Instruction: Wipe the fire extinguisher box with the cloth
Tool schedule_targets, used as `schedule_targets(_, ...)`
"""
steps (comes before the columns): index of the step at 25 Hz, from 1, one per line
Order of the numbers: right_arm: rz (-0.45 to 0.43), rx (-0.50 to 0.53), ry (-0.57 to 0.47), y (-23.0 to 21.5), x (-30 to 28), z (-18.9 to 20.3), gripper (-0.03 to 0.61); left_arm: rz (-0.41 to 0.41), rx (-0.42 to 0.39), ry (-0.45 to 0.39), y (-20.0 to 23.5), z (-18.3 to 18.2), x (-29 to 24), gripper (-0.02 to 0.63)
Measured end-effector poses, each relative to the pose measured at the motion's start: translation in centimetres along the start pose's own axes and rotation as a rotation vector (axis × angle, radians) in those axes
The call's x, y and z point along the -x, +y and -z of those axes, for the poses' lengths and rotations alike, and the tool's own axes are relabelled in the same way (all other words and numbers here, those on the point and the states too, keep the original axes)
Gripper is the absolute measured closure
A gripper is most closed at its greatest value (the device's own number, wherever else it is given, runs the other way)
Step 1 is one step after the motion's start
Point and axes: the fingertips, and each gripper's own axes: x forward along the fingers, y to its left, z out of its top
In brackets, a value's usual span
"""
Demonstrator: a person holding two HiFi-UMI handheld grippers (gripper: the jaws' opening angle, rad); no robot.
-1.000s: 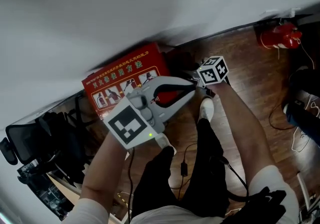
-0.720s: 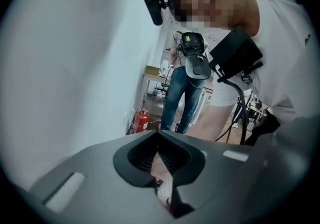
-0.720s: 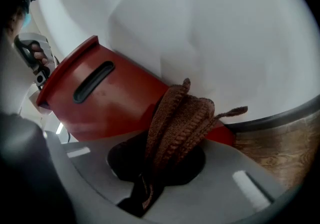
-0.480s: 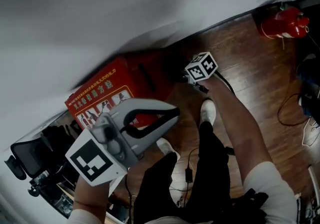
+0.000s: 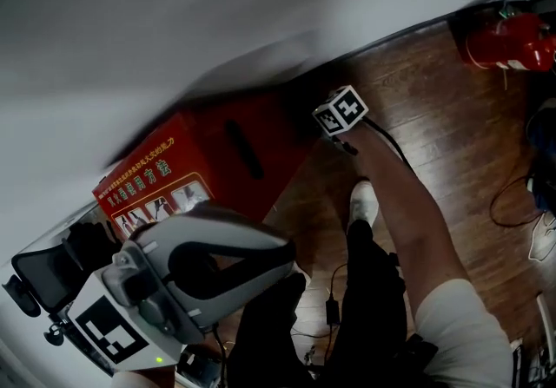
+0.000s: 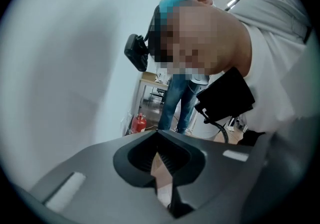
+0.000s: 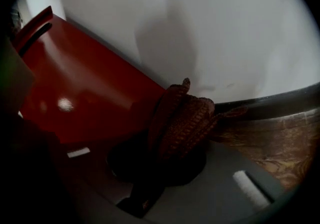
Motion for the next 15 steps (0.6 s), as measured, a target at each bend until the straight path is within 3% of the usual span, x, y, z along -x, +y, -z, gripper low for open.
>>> schedule_targets(8,0.128,-0.041,0.079,-4.0,-1.6,2.3,0.533,0.002,-0.009,-0.014,0.1,1.8,1.7,0.614)
schedule_targets(15,0.178,-0.034,-0.072,-0.4,3.5,-0.1,0.532,-0.015,-0.031,-0.034,-1.4,1.8,4.5,0.614)
